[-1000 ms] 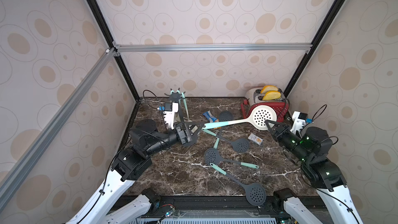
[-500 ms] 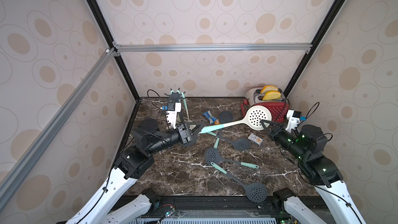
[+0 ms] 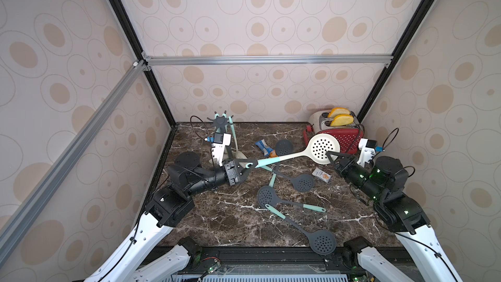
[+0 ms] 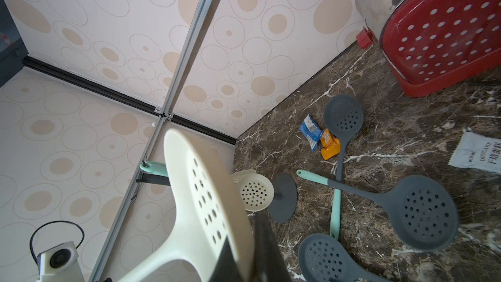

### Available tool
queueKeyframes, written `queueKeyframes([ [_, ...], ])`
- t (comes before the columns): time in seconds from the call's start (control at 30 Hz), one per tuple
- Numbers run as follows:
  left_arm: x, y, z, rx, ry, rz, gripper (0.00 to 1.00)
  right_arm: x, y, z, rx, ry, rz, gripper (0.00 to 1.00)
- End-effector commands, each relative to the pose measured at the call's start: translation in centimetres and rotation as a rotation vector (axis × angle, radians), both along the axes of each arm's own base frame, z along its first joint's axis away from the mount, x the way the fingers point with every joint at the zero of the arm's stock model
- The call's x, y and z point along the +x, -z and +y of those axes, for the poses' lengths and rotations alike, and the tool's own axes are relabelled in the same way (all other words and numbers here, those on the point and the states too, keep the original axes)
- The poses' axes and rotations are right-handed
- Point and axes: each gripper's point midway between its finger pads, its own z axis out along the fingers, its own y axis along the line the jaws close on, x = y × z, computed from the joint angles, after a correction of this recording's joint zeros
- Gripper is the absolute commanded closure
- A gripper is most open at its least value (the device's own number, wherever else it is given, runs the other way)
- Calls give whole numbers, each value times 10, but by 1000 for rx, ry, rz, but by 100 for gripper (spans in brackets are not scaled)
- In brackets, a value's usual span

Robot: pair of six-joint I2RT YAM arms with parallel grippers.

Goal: Hang the skimmer on the kitchen utensil rack
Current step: Pick up the skimmer from the center of the board.

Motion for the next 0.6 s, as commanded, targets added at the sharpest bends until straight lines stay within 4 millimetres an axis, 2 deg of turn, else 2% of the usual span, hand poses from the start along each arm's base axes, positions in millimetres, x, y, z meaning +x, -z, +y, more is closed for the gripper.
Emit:
queueKeyframes([
  [0.0,-4,-9,-2,-8,24,-31,98,-2,-17,2,20,-6,-53,100],
  [0.13,-6,-9,0,19,24,-43,100,-1,-16,2,0,-7,-60,100],
  [0.17,-7,-6,1,50,23,-46,100,-2,-17,3,-21,-18,-78,93],
  [0.27,-9,7,12,213,2,-41,100,-5,-25,4,-175,-63,-206,35],
  [0.3,-9,8,15,263,-4,-45,100,-7,-26,4,-251,-81,-246,23],
  [0.33,-10,18,22,346,-8,-24,100,-8,-23,0,-342,-90,-259,15],
  [0.37,-11,23,27,413,-11,-16,100,-9,-20,-3,-431,-101,-274,10],
  [0.43,-13,25,33,492,-1,-12,100,-13,-16,-3,-572,-157,-326,8],
  [0.57,-23,26,41,579,34,-13,100,-24,-18,15,-708,-322,-492,12],
])
